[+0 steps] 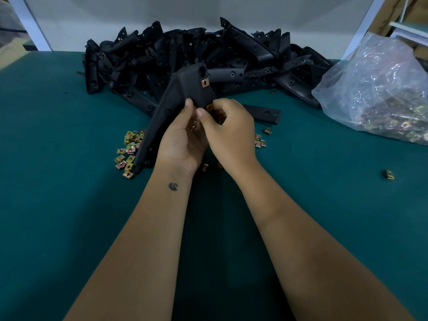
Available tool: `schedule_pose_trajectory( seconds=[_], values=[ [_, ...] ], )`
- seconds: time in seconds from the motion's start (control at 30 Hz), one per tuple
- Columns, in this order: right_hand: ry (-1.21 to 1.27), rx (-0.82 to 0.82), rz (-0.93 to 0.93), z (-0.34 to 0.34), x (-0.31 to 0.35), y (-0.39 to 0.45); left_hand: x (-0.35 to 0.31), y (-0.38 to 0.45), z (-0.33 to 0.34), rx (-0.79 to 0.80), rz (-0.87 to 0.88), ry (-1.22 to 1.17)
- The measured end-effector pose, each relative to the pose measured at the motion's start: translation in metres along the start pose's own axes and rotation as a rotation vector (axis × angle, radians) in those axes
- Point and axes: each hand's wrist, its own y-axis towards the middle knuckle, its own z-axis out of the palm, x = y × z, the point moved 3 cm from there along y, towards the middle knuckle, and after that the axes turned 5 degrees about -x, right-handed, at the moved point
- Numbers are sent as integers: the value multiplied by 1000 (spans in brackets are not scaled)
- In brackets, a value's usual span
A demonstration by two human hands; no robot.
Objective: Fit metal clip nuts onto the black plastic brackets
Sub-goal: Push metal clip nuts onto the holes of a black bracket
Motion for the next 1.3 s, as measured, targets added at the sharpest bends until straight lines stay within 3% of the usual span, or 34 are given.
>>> schedule_pose_trajectory(
  seconds=[0.2, 0.3, 0.6, 0.77, 0.83, 0.93, 1.0, 1.13, 1.3],
  values=[
    [136, -110, 224, -14, -17, 10, -4, 1, -2, -110, 129, -16],
    [118, -86, 283, -19, -25, 14, -5, 3, -4, -139, 148, 8],
    [222, -168, 250, -29, -26, 17, -3, 6, -5, -118, 97, 81],
    [335, -275, 248, -32, -25, 16, -19, 1, -8, -187, 252, 72],
    [362, -295, 254, -35, -25, 18, -27, -2, -8, -208, 344, 243],
    [372, -272, 276, -40, -25, 21, -28, -9, -1, -154, 632, 1014],
    [396, -263, 300, -43, -24, 24, -21, -12, 3, -108, 699, 1261],
    [658, -151, 424, -46, -26, 25, -20, -12, 2, -180, 662, 1205],
    [601, 4, 506, -40, -30, 2, -18, -8, 4, -221, 584, 1057]
  ],
)
